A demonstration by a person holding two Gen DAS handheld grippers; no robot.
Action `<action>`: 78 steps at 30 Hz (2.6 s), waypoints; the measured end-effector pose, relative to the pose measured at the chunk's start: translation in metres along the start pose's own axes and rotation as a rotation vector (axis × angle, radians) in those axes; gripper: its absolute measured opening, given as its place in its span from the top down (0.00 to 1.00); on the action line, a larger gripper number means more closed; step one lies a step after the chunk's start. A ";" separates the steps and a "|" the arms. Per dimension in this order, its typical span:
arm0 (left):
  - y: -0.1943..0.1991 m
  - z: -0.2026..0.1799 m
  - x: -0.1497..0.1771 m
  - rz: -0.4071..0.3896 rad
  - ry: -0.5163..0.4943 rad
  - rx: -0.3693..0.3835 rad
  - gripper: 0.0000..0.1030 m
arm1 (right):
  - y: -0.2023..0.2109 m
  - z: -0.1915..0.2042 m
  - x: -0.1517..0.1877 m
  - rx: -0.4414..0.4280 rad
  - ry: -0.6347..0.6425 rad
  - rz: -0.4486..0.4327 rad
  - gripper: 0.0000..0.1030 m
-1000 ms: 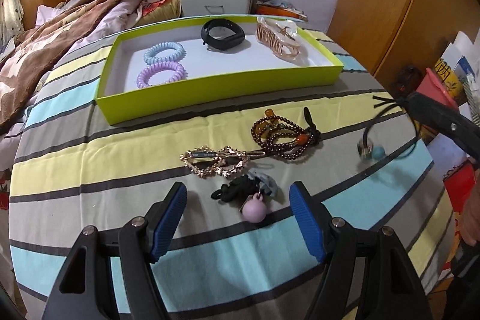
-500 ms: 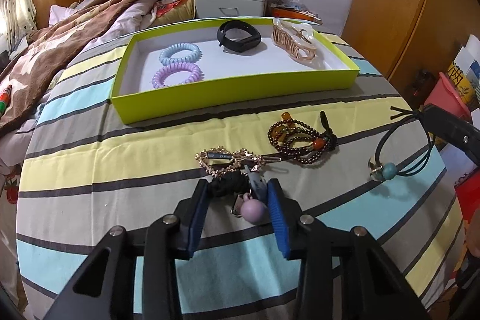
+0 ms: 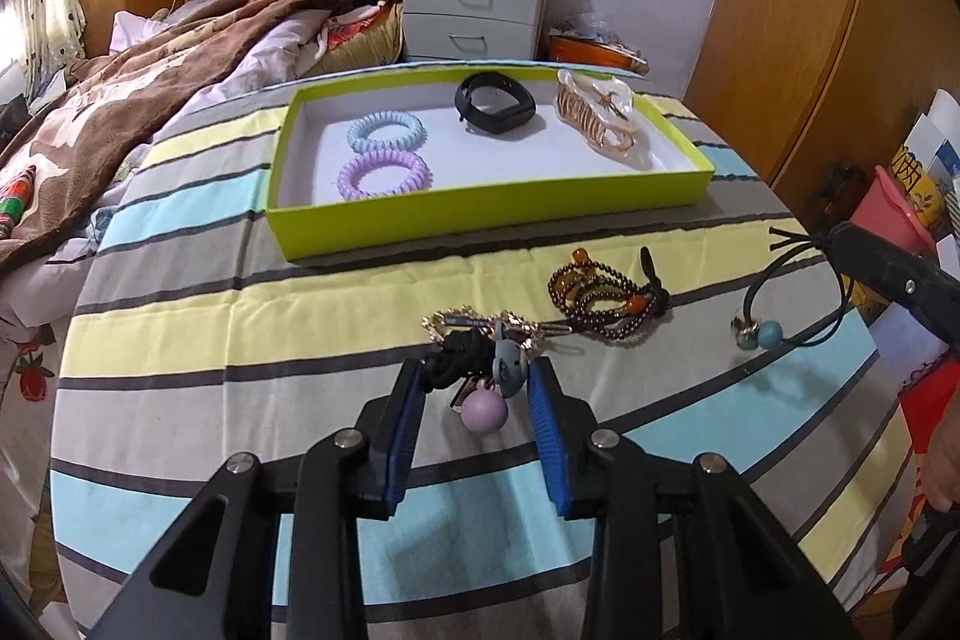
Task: Organize jewelry
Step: 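Grasp the black clip with pink ball using the left tool while the right tool holds the black cord, then lower both items into the green box, opening the left tool while the right tool releases the cord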
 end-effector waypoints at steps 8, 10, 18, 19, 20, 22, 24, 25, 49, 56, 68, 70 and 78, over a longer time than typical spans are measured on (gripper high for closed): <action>0.011 0.007 -0.016 -0.037 0.015 -0.002 0.64 | -0.001 -0.001 -0.020 0.019 0.020 -0.017 0.96; 0.013 0.010 -0.024 -0.045 0.020 -0.003 0.64 | -0.004 -0.001 -0.025 0.022 0.024 -0.020 0.96; 0.012 0.021 -0.053 -0.072 0.037 0.007 0.64 | -0.020 -0.006 -0.050 0.042 0.038 -0.024 0.96; 0.011 0.022 -0.056 -0.073 0.042 0.007 0.64 | -0.023 -0.007 -0.053 0.043 0.038 -0.024 0.96; 0.010 0.024 -0.059 -0.075 0.045 0.005 0.64 | -0.025 -0.008 -0.054 0.045 0.038 -0.024 0.96; 0.008 0.025 -0.064 -0.077 0.046 0.006 0.64 | -0.032 -0.011 -0.059 0.045 0.039 -0.018 0.96; 0.003 0.028 -0.069 -0.072 0.052 0.007 0.64 | -0.041 -0.013 -0.064 0.048 0.037 -0.010 0.96; 0.001 0.029 -0.072 -0.071 0.055 0.006 0.64 | -0.045 -0.015 -0.065 0.050 0.037 -0.008 0.96; -0.064 0.039 -0.106 0.002 0.071 -0.013 0.64 | -0.116 -0.069 -0.060 0.104 -0.073 0.108 0.96; -0.073 0.040 -0.104 0.022 0.071 -0.025 0.64 | -0.120 -0.079 -0.053 0.142 -0.078 0.127 0.96; -0.079 0.040 -0.101 0.039 0.073 -0.040 0.63 | -0.117 -0.082 -0.044 0.210 -0.038 0.174 0.96; -0.079 0.040 -0.101 0.038 0.074 -0.039 0.63 | -0.116 -0.083 -0.043 0.216 -0.039 0.178 0.96; -0.080 0.040 -0.101 0.047 0.069 -0.048 0.58 | -0.117 -0.083 -0.041 0.212 -0.041 0.188 0.91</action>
Point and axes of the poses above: each gripper's, at about its wrist camera, not at the fingertips, and y roughly against the way its jaws point, z to its left, x to its underside, the point moved 4 cm from there along -y, roughly the way its jaws point, and after that the axes turned 10 degrees about y, right-handed, at the moved point
